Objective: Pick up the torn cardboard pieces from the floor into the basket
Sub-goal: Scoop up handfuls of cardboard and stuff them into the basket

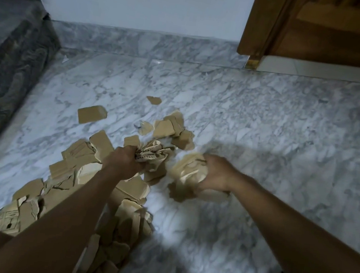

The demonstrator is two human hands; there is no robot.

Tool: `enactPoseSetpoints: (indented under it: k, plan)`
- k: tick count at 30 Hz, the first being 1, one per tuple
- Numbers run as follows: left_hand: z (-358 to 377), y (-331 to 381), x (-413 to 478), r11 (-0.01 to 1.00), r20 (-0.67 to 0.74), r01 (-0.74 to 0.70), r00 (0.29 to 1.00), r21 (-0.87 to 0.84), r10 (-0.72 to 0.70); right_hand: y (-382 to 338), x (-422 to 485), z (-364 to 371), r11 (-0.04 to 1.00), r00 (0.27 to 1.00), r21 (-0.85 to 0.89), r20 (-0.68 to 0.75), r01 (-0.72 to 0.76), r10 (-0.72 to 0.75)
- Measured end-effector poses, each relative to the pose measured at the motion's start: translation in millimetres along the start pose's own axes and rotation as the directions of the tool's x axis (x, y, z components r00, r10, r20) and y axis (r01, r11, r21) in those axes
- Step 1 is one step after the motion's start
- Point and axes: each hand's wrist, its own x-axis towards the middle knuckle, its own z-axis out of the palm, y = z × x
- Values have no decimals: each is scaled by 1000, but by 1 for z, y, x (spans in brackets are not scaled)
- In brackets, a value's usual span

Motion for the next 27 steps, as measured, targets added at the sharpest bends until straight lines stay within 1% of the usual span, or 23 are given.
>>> enactPoseSetpoints:
  k: [1,2,3,5,7,10,13,14,15,17,19,21,22,24,25,27]
  plan:
    - [-2,-1,3,1000,14,4,1000,-12,-4,-6,7,17,998,998,-57,46,40,-37]
    - [-5,-2,6,1000,27,2,1000,-18,-1,-11,13,36,992,996,-118,75,53,-45]
    - [-8,-2,7,1000,36,-8,999,-21,8,-14,17,54,984,995,-167,79,67,-55]
    - [-13,-3,10,1000,53,-2,999,-25,3,-14,22,81,969,996,-231,32,93,-88]
    - [-18,-4,14,999,48,9,999,-41,-7,-11,25,91,955,992,-271,-9,118,-125]
    - [-22,4,22,997,37,-5,999,-74,8,-4,27,91,965,992,-233,7,121,-123]
    - [-29,23,35,996,84,-49,995,-81,56,10,31,78,979,993,-174,78,104,-92]
    - [-31,28,41,994,100,-69,992,-88,77,16,33,68,979,993,-173,75,104,-92]
    - [-34,34,47,991,116,-90,988,-94,101,24,37,56,976,994,-186,40,111,-106]
    - [-39,44,62,991,137,-115,983,-69,124,37,42,25,951,981,-285,-111,122,-160]
    - [-45,54,74,993,172,-116,978,-11,116,52,41,-3,897,948,-437,-252,67,-194]
    - [-46,64,83,992,218,-127,969,20,120,67,37,-15,858,934,-514,-313,-16,-170]
    - [-44,68,88,991,229,-134,965,21,126,75,34,-15,870,941,-491,-316,-50,-124]
    - [-37,76,98,990,229,-142,964,21,133,88,32,-9,926,950,-367,-312,-86,-35]
    - [-32,79,106,990,225,-138,966,41,126,94,32,-5,940,945,-332,-325,-83,-32]
    - [-20,85,118,977,228,-151,967,151,114,104,35,2,937,931,-344,-358,-65,-67]
